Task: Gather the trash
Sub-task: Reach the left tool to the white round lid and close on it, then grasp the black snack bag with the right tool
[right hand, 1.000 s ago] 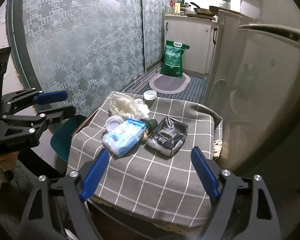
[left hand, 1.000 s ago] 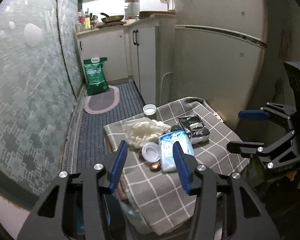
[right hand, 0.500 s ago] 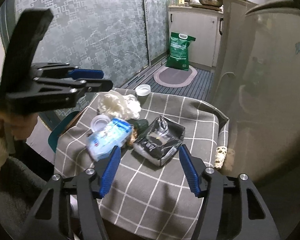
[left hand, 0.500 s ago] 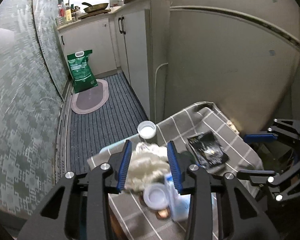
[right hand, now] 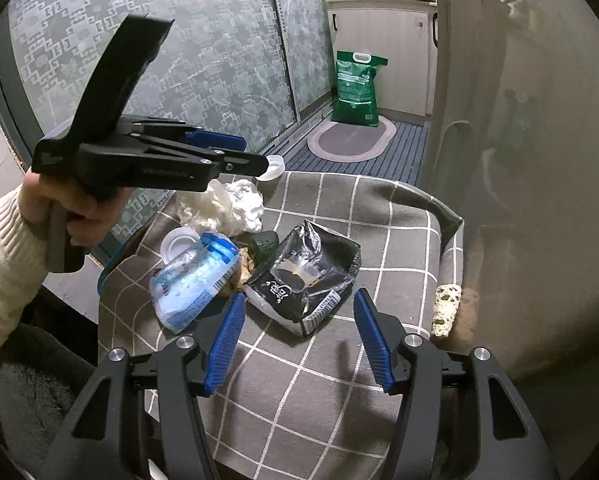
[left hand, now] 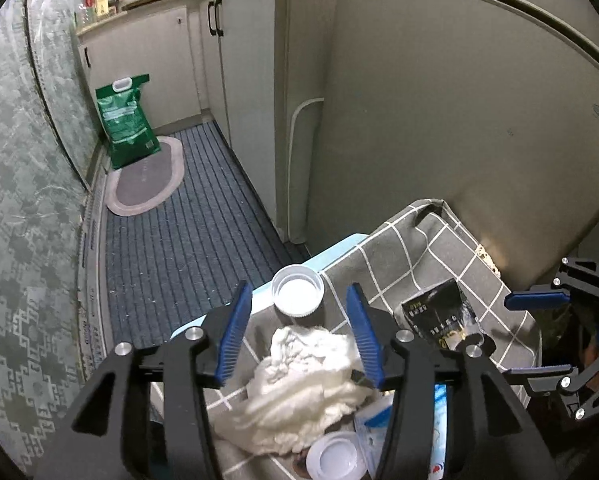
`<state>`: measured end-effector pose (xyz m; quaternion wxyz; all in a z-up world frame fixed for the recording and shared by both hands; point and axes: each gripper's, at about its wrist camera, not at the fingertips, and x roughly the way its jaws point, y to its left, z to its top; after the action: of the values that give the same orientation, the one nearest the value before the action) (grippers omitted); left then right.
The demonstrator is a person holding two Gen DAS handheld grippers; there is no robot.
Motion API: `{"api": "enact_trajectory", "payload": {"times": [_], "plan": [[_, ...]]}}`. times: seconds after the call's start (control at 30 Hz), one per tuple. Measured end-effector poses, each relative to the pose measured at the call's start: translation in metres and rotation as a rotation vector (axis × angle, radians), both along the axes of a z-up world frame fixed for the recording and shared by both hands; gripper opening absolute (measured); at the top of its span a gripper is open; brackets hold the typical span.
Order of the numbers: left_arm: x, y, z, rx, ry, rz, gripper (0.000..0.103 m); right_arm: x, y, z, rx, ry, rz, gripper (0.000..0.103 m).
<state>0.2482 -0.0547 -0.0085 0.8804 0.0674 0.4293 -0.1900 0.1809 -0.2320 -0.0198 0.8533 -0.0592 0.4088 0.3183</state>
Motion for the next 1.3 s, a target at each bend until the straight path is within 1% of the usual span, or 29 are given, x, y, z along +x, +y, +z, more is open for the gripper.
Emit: {"api": "enact_trajectory", "payload": {"times": [0.07, 0.13, 0.2, 0.37, 0.43, 0.53, 0.57, 0.6, 0.67, 0.83, 1.07, 1.17, 1.3], "plan": [[0.005, -0.001, -0.002, -0.008, 0.012, -0.008, 0.056, 0.003, 0.0, -0.001, 0.0, 0.006, -0.002, 0.057], [0.01, -0.003, -0.005, -0.01, 0.029, -0.02, 0.056, 0.004, 0.0, -0.003, 0.001, 0.011, -0.004, 0.057], [0.014, -0.005, -0.008, -0.003, 0.036, -0.029, 0.053, 0.006, 0.0, -0.004, -0.002, 0.012, -0.006, 0.057], [0.018, -0.008, -0.015, 0.016, 0.045, -0.039, 0.036, 0.005, 0.005, -0.007, -0.015, 0.012, -0.004, 0.057], [0.018, -0.009, -0.016, 0.017, 0.038, -0.04, 0.033, 0.005, 0.006, -0.009, -0.018, 0.015, -0.014, 0.057], [0.018, -0.007, -0.015, 0.007, 0.025, -0.031, 0.033, 0.006, 0.007, -0.013, -0.023, 0.021, -0.029, 0.057], [0.017, -0.006, -0.014, 0.002, 0.022, -0.029, 0.033, 0.006, 0.007, -0.014, -0.026, 0.019, -0.036, 0.06], [0.016, -0.005, -0.012, -0.006, 0.016, -0.025, 0.033, 0.006, 0.008, -0.016, -0.032, 0.014, -0.048, 0.066], [0.013, -0.002, -0.007, -0.024, 0.003, -0.02, 0.033, 0.007, 0.009, -0.019, -0.028, 0.015, -0.052, 0.069], [0.001, 0.001, 0.014, -0.056, -0.044, -0.026, 0.033, 0.009, 0.018, -0.023, -0.048, 0.007, -0.05, 0.069], [-0.025, 0.004, 0.039, -0.102, -0.083, -0.046, 0.033, 0.012, 0.034, -0.028, -0.091, -0.03, -0.051, 0.072], [-0.037, 0.007, 0.047, -0.123, -0.092, -0.055, 0.033, 0.013, 0.036, -0.031, -0.08, -0.037, -0.052, 0.078], [-0.052, 0.011, 0.053, -0.148, -0.093, -0.054, 0.033, 0.019, 0.038, -0.033, -0.067, -0.054, -0.055, 0.078]]}}
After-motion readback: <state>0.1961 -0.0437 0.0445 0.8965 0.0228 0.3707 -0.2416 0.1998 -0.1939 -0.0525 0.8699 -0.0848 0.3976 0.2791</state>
